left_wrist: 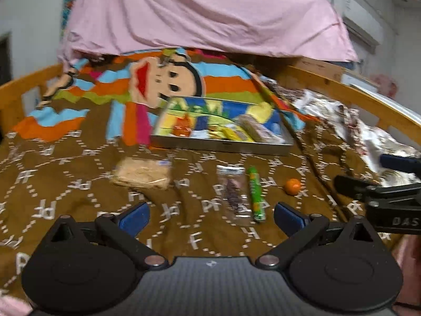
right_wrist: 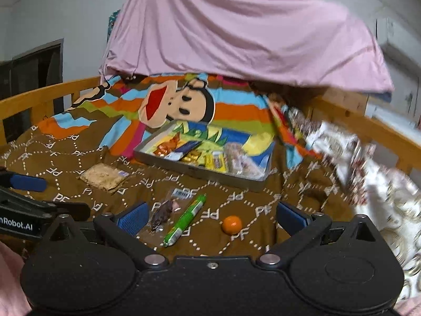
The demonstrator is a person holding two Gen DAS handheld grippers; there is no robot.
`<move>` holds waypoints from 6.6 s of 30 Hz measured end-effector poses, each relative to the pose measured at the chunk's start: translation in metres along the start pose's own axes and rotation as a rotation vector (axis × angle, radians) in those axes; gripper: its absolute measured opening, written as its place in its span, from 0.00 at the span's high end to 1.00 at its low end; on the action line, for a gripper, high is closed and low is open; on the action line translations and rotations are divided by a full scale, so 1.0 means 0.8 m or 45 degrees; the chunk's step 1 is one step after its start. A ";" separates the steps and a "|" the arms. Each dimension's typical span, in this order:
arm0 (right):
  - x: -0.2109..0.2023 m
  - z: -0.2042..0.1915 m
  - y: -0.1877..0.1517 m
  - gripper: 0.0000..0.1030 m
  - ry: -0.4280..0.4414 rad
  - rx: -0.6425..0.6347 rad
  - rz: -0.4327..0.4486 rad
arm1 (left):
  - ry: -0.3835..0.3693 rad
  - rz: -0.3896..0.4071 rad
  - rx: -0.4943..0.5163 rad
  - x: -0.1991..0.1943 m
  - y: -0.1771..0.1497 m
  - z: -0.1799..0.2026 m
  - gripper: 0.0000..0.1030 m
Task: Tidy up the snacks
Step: 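Move both tools down over the green tube and the mandarin orange, then grasp the mandarin orange with the right gripper while the left gripper grasps the green tube, then carry the green tube and orange into the tray and open both grippers, then lift both tools up and away from the tray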
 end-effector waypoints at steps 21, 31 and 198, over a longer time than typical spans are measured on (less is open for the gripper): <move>0.179 0.045 -0.019 0.01 0.424 0.190 -0.563 | -0.421 -0.171 0.287 0.153 -0.002 0.082 0.00; 0.204 0.046 -0.013 0.12 0.574 -0.363 -0.430 | -0.578 -0.238 0.230 0.194 -0.009 0.092 0.06; -0.005 0.035 0.101 0.01 -0.071 0.093 0.504 | 0.191 0.533 -0.165 -0.002 0.118 -0.047 0.00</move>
Point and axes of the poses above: each gripper's, at about its wrist camera, not at the fingertips, and x roughly the way its jaws point, z to its right, y to its top, the point moved 9 cm from there along x, roughly the way its jaws point, and after that the axes turned 4 degrees about -x, right-handed, at the moved point
